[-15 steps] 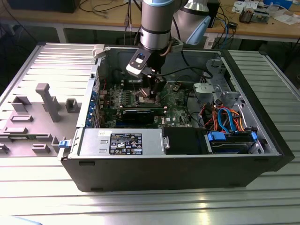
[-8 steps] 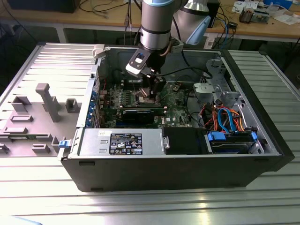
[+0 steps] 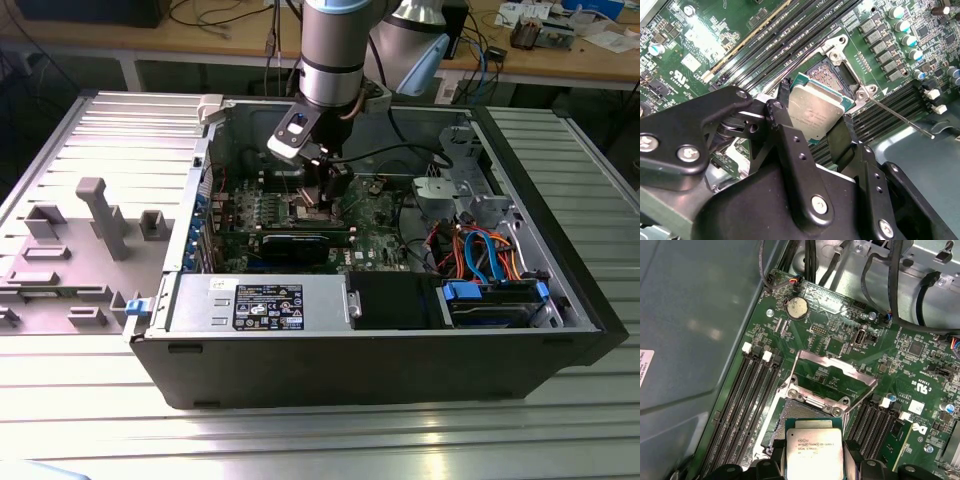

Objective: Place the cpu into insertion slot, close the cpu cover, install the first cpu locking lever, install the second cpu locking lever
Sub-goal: 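Place the cpu into insertion slot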

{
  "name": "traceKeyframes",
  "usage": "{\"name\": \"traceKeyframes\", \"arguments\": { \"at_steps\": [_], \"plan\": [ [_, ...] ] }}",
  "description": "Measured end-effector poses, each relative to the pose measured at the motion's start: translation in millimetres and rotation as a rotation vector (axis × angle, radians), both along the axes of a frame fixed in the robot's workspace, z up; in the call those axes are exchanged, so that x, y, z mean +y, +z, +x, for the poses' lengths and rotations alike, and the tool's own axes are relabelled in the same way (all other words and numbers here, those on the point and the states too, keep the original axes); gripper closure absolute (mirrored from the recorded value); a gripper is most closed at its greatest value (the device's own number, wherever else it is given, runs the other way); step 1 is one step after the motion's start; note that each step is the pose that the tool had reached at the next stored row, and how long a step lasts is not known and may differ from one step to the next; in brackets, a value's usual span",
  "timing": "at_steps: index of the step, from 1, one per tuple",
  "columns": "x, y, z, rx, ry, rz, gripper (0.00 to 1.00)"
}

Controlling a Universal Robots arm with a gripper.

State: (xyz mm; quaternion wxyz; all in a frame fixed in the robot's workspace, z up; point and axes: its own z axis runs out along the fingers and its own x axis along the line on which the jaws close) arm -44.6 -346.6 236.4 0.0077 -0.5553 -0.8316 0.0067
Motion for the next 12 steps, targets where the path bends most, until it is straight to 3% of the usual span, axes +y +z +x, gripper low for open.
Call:
{"name": "traceKeyframes", "arguments": {
  "at_steps": [12],
  "plan": [
    [0.0,0.0,0.0,0.0,-0.019,0.0,0.45]
  ]
}}
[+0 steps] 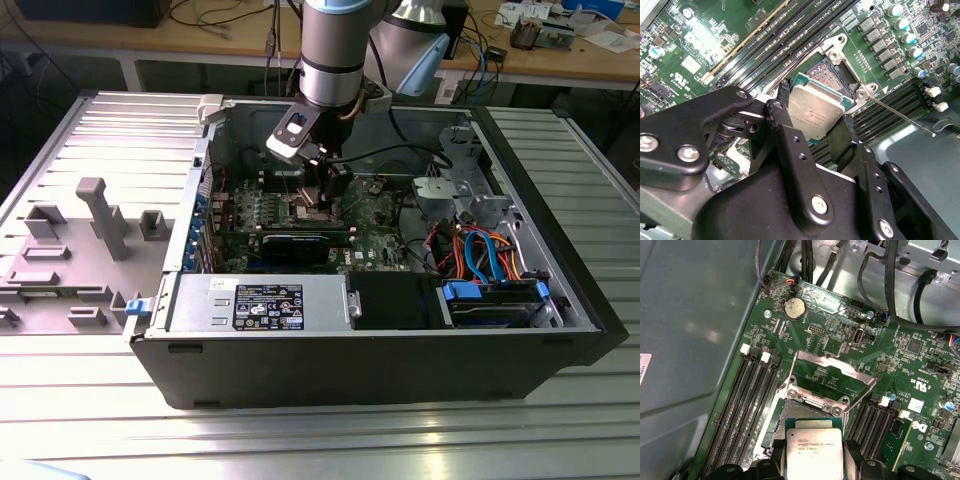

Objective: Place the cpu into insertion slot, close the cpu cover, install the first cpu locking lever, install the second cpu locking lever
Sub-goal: 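Place the cpu into insertion slot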

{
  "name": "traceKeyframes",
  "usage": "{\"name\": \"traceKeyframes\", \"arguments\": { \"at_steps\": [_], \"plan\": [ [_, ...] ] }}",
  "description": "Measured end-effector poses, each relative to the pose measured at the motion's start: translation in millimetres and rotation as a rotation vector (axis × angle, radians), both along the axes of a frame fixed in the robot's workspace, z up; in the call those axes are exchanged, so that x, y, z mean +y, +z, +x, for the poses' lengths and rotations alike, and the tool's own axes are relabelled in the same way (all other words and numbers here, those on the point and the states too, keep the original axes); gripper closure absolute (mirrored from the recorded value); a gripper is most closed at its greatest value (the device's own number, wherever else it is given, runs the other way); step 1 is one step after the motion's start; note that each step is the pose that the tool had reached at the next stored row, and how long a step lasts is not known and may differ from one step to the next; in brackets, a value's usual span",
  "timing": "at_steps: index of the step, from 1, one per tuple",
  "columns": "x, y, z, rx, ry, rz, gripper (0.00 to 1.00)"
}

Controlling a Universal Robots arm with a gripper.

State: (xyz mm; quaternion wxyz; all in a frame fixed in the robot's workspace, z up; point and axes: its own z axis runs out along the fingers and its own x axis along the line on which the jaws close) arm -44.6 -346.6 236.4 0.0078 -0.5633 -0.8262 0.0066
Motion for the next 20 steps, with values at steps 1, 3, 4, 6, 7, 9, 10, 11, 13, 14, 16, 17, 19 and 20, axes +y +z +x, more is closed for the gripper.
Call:
{"name": "traceKeyframes", "arguments": {
  "at_steps": [1,3,4,6,7,9,10,11,13,14,16,17,19,20],
  "plan": [
    [0.0,0.0,0.0,0.0,-0.001,0.0,0.45],
    [0.0,0.0,0.0,0.0,-0.004,0.0,0.45],
    [0.0,0.0,-0.1,0.0,-0.005,0.0,0.45],
    [0.0,0.0,-0.1,0.0,-0.008,0.0,0.45],
    [0.0,0.0,-0.1,0.0,-0.009,0.0,0.45],
    [0.0,0.0,0.0,0.0,-0.011,0.0,0.45],
    [0.0,0.0,0.0,0.0,-0.013,0.0,0.45],
    [0.0,0.0,0.0,0.0,-0.014,-0.0001,0.45],
    [0.0,0.0,0.0,0.0,-0.016,0.0,0.45],
    [0.0,0.0,0.0,0.0,-0.018,0.0,0.45],
    [0.0,0.0,0.0,0.0,-0.022,0.0,0.45],
    [0.0,0.0,0.0,0.0,-0.023,0.0,0.45],
    [0.0,0.0,0.0,0.0,-0.026,0.0,0.45],
    [0.0,0.0,0.0,0.0,-0.027,0.0001,0.45]
  ]
}}
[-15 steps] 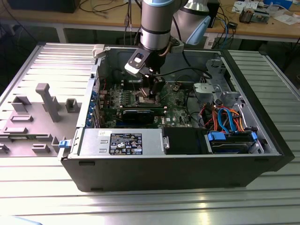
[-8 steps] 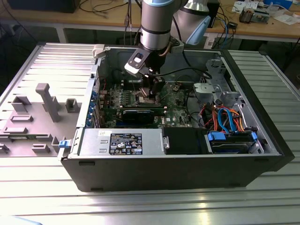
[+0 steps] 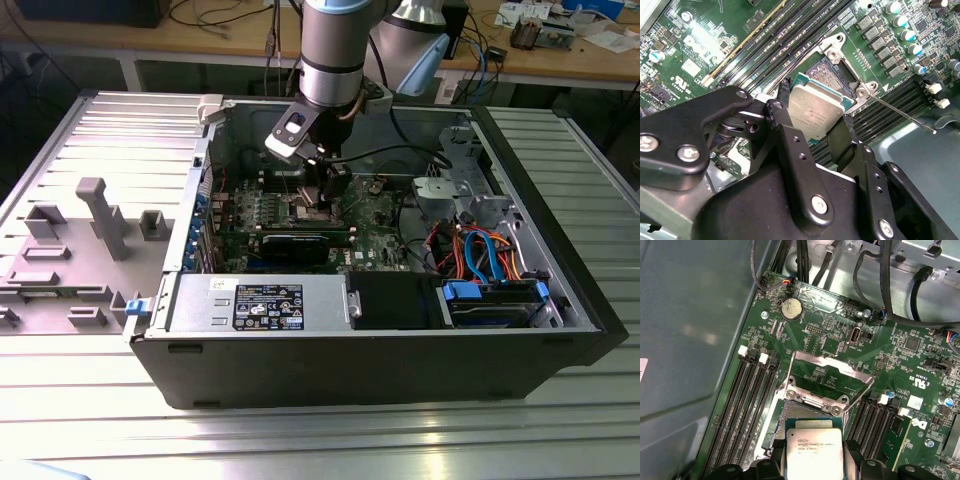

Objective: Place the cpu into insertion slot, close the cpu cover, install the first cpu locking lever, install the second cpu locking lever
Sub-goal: 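Place the cpu into insertion slot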

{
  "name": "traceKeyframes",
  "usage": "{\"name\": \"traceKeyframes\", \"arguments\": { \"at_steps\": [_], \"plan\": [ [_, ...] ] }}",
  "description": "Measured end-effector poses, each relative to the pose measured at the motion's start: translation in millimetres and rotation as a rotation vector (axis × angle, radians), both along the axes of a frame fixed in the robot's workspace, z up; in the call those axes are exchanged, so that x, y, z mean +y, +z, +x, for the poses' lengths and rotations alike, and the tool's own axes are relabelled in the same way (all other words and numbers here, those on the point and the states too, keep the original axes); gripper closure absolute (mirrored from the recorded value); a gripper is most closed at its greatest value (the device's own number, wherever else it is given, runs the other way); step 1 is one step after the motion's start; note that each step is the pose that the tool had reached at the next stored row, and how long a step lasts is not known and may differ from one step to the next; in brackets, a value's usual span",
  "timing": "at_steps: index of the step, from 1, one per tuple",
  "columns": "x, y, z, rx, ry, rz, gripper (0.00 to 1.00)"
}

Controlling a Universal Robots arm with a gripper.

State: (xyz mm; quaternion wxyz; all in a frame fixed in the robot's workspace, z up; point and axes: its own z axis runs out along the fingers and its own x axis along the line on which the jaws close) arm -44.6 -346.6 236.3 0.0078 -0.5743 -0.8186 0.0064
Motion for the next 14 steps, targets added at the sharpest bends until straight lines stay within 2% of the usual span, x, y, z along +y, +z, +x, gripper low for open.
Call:
{"name": "traceKeyframes", "arguments": {
  "at_steps": [14],
  "plan": [
    [0.0,0.0,0.0,0.0,-0.024,0.0,0.45]
  ]
}}
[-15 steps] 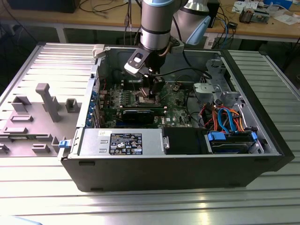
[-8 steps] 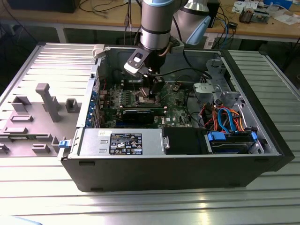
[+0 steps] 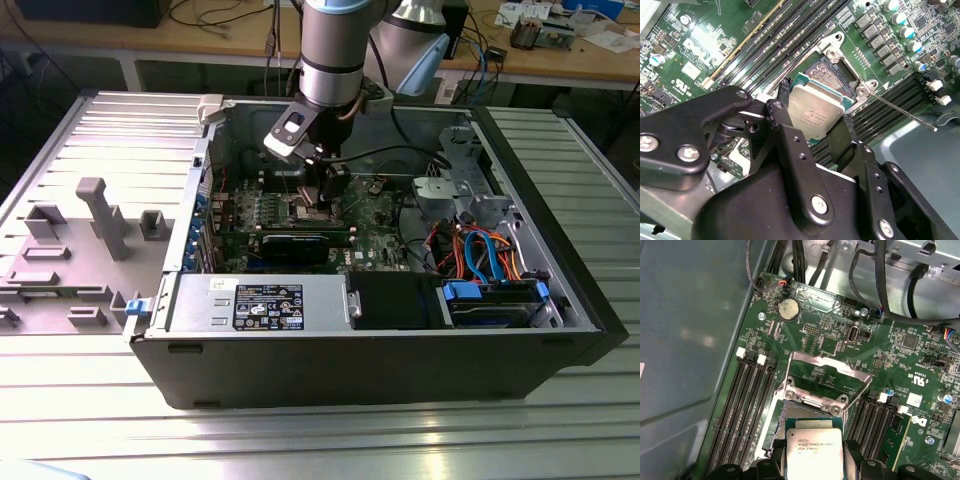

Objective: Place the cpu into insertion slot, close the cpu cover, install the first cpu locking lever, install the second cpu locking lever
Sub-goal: 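Place the cpu into insertion slot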

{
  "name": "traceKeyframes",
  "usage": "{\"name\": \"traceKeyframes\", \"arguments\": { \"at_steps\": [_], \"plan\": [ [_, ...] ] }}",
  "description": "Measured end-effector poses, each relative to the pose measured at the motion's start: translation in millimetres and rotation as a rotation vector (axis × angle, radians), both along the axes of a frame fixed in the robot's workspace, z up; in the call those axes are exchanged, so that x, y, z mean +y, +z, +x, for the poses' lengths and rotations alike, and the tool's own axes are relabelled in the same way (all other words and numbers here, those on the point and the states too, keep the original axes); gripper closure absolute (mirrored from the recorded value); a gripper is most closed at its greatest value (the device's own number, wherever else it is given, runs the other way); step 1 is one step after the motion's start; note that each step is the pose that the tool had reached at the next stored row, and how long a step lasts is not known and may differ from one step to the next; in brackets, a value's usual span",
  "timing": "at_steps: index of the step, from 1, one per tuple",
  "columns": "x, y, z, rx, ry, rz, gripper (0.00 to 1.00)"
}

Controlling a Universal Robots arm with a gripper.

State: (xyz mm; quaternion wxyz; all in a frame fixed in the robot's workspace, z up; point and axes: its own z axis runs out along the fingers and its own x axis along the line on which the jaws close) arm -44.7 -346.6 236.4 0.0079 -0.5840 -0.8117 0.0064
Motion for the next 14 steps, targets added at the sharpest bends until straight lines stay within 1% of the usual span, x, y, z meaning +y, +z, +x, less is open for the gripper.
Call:
{"name": "traceKeyframes", "arguments": {
  "at_steps": [14],
  "plan": [
    [0.0,0.0,0.0,0.0,-0.018,0.0,0.45]
  ]
}}
